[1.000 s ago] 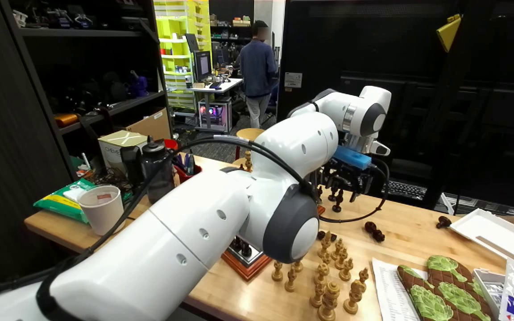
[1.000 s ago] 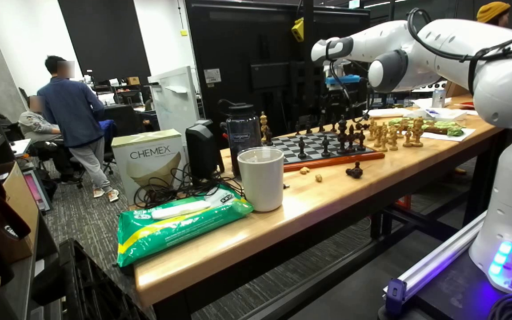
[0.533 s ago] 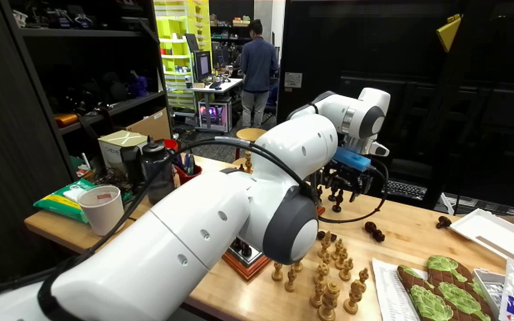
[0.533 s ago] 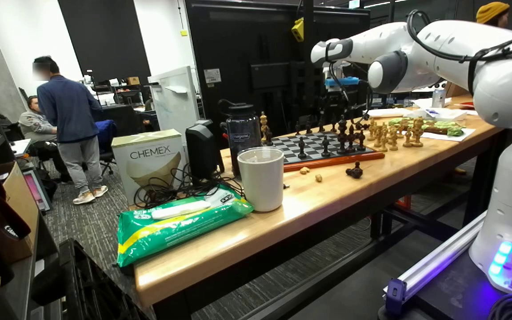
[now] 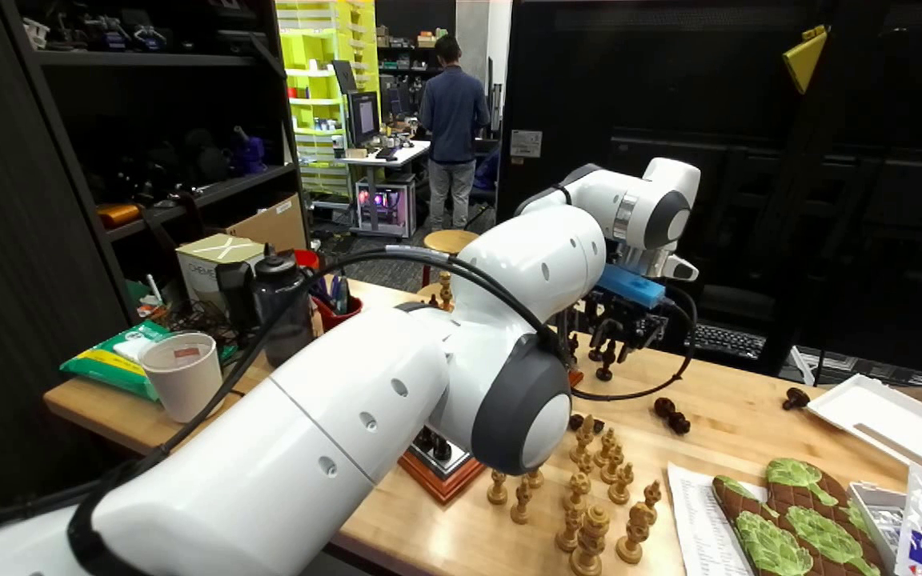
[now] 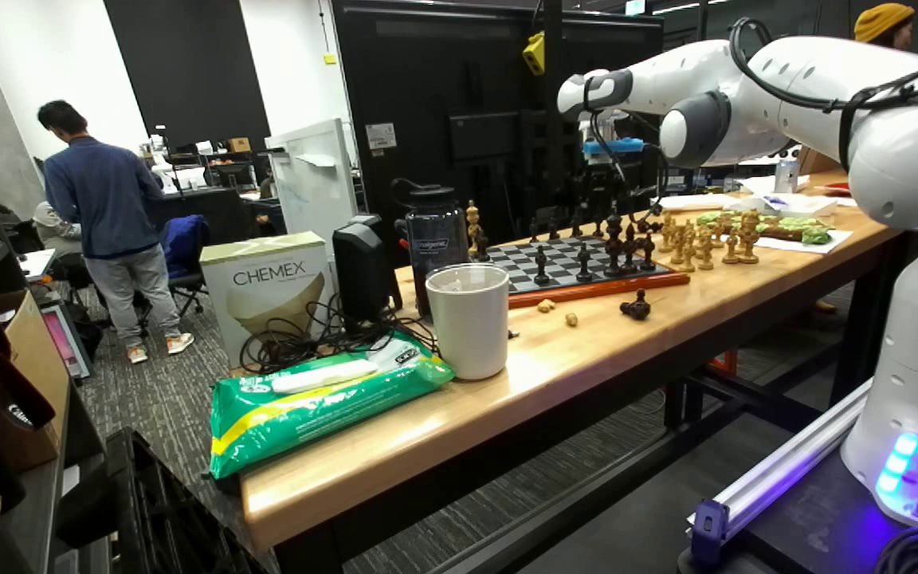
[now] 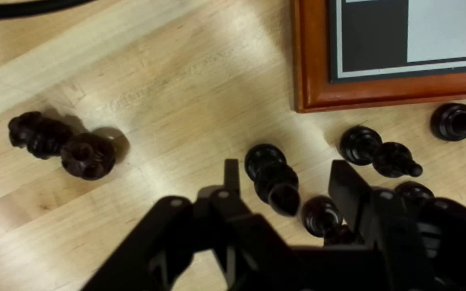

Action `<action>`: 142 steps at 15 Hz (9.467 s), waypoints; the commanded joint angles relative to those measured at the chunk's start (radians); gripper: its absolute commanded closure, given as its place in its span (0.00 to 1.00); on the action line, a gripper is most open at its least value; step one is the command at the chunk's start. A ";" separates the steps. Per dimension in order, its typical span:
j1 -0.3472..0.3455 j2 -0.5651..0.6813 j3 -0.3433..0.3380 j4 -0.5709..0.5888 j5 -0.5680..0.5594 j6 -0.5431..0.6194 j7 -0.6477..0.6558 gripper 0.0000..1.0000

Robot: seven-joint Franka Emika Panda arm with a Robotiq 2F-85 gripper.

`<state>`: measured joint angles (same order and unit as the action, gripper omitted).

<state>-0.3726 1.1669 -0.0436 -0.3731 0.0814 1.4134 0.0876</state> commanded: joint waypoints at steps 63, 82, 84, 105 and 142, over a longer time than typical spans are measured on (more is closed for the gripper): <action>0.268 -0.357 0.018 -0.016 -0.024 -0.502 0.169 0.94; 0.248 -0.447 -0.033 0.021 -0.120 -0.741 0.112 0.94; 0.267 -0.501 -0.044 0.022 -0.152 -0.734 0.106 0.94; 0.252 -0.567 -0.035 0.034 -0.135 -0.776 0.102 0.94; 0.125 -0.244 -0.015 0.032 -0.022 -0.657 0.106 0.94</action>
<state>-0.2472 0.8803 -0.0541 -0.3772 0.0665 0.7773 0.1822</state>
